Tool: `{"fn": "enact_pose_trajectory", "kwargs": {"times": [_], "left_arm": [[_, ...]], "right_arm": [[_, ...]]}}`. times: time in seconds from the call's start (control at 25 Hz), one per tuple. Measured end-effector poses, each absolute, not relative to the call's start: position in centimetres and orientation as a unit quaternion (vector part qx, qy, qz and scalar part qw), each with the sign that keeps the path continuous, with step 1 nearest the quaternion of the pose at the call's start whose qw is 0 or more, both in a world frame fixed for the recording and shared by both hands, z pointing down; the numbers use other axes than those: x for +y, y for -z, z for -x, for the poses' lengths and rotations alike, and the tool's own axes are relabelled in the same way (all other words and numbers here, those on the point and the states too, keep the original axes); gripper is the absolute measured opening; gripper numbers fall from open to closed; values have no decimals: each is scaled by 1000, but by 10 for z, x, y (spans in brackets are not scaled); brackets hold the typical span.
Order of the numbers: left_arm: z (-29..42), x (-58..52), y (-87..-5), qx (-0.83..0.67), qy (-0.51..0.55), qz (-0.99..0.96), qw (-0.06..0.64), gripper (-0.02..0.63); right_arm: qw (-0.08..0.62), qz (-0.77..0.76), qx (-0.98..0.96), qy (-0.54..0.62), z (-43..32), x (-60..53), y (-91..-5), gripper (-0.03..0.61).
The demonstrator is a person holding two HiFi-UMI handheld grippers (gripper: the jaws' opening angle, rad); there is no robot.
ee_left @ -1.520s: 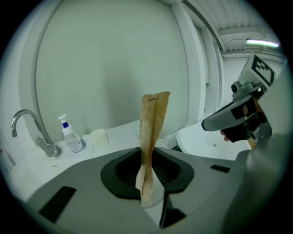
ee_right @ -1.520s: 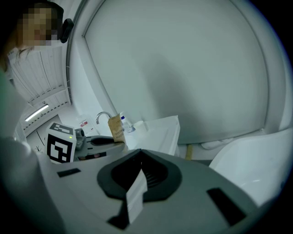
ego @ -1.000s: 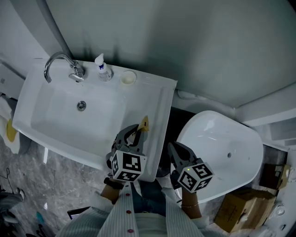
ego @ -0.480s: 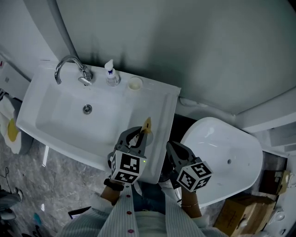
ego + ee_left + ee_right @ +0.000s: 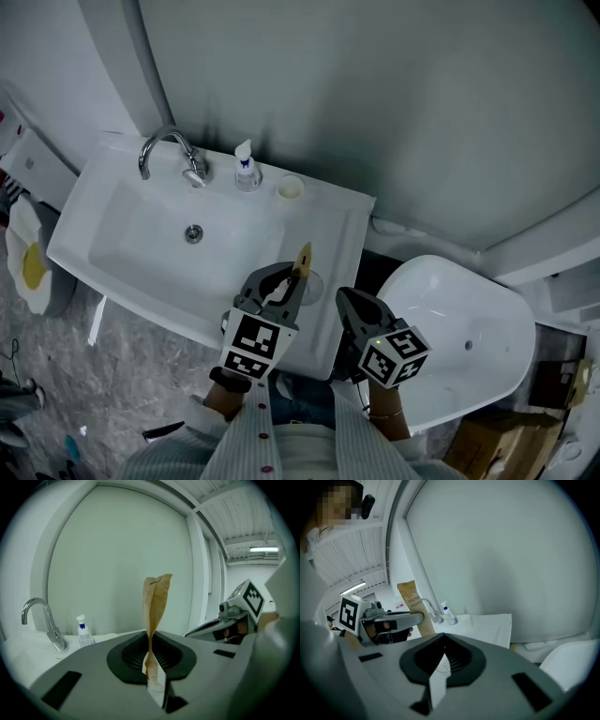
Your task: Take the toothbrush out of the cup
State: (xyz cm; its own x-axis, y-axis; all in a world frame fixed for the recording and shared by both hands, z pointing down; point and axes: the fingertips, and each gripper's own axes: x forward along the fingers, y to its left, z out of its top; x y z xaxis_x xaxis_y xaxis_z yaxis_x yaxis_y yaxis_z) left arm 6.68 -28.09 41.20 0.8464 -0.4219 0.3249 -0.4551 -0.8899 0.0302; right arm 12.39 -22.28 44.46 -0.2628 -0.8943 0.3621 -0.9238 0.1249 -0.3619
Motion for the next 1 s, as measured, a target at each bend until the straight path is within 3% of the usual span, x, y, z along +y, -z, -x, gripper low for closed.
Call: {"fn": "enact_pose_trajectory", "kwargs": {"times": [0.36,1.0], "left_arm": [[-42,-281,-372,-219,-94,-967,92,41],[-20,-259,-336,-181,-61,-977,89,40]], "right_arm": [[23,-597,-769,-229,-105,-236,-418,12],[9,-572,-803,-169,-81,-246,-365,12]]}}
